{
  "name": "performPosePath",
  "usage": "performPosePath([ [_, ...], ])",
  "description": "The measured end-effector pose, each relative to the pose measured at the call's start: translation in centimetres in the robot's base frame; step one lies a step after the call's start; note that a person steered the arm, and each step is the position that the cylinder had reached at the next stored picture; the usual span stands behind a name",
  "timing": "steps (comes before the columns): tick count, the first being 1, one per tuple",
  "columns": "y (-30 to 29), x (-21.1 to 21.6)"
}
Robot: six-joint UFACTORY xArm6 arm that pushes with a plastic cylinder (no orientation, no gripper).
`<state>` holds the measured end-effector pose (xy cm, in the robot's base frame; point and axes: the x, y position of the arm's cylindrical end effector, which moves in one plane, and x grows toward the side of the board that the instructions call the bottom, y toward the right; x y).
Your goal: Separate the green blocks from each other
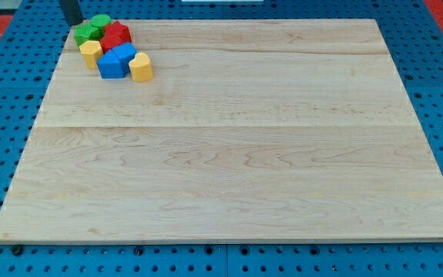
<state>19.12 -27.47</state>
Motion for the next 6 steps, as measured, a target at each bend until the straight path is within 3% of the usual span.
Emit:
performPosePath([
  [2,4.8,0.4],
  [4,4.6,2.6],
  [6,11.5,4.9],
])
